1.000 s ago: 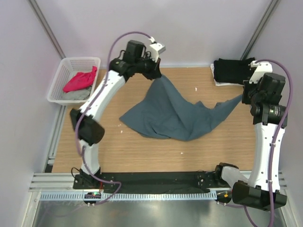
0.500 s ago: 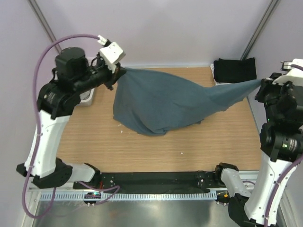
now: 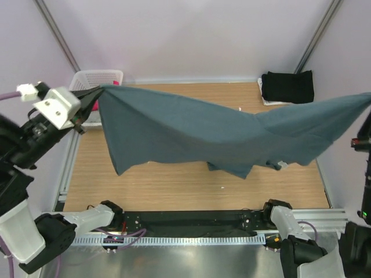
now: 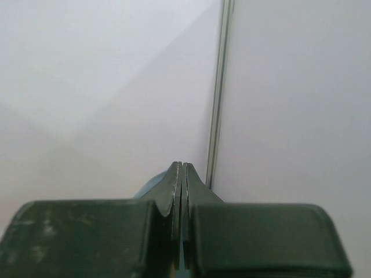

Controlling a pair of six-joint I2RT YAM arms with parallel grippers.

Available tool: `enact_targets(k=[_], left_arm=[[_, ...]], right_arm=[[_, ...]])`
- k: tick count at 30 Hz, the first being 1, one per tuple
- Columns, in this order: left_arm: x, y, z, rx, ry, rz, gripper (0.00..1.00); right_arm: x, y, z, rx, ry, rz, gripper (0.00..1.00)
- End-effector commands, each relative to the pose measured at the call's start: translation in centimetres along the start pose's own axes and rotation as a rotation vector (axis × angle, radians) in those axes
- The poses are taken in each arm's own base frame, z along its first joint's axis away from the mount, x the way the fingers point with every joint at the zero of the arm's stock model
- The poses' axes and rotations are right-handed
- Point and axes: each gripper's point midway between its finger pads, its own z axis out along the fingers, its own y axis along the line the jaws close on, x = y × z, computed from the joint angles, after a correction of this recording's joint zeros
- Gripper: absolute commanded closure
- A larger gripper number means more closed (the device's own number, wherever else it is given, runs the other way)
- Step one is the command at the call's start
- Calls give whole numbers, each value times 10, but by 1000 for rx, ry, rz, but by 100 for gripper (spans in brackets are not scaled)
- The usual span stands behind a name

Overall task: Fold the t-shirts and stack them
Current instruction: Flatten the tshirt out

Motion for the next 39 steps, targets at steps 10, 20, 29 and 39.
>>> enact_targets(k=[10, 20, 29, 39], left_arm=[[-35, 26, -37, -148, -103, 62, 100], [18, 32, -2, -180, 39, 128, 100], [164, -12, 64, -49, 335, 164, 100], [304, 10, 131, -39, 504, 69, 100]], right_arm=[[-101, -23, 3, 122, -325, -41, 99], [-45, -14, 86, 60, -227, -19, 99], [150, 20, 140, -137, 174, -30, 99], [340, 43, 198, -220, 490, -14, 99]])
